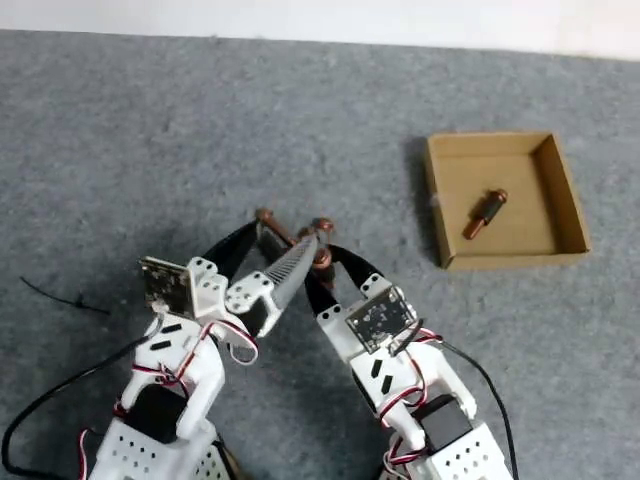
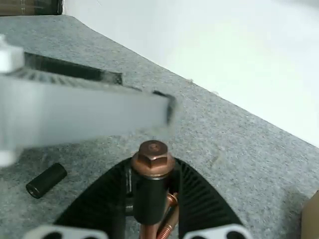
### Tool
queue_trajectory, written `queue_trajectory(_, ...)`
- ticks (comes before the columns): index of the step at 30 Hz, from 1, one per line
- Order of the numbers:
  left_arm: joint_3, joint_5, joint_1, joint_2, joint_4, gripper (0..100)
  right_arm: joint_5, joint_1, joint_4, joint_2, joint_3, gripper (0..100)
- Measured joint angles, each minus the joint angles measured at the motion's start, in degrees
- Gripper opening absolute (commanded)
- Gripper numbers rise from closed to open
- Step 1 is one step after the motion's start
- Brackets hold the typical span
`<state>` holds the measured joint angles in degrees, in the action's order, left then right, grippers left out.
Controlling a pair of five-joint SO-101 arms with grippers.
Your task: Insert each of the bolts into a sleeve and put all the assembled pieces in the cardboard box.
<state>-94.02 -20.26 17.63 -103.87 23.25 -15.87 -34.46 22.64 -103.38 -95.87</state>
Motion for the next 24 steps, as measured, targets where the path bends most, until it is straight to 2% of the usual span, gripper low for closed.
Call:
queue_trajectory(6,0.0,-4.7,-6.6,0.0,-0.2,26,0.0,0.0,0.0,0.0,0.0,0.5)
queue_trajectory(8,-0.4,-4.7,-6.8,0.0,-0.2,24,0.0,0.3,0.0,0.0,0.0,0.5)
queue_trajectory(10,-1.1,-4.0,-6.8,0.1,-0.2,17,0.0,1.4,0.0,0.0,0.0,0.5)
queue_trajectory(13,-1.2,0.2,-7.0,0.1,-0.2,0,0.0,3.4,0.0,0.0,0.0,0.5)
queue_trajectory(15,-1.2,2.3,-7.0,0.1,-0.2,3,0.0,4.0,0.0,0.0,0.0,0.5)
queue_trajectory(18,-1.5,5.5,-7.0,0.1,-1.8,0,0.0,4.7,0.0,0.0,0.0,0.5)
queue_trajectory(24,-2.0,10.2,-11.2,0.1,-0.4,1,0.0,14.5,-7.6,0.0,0.0,0.5)
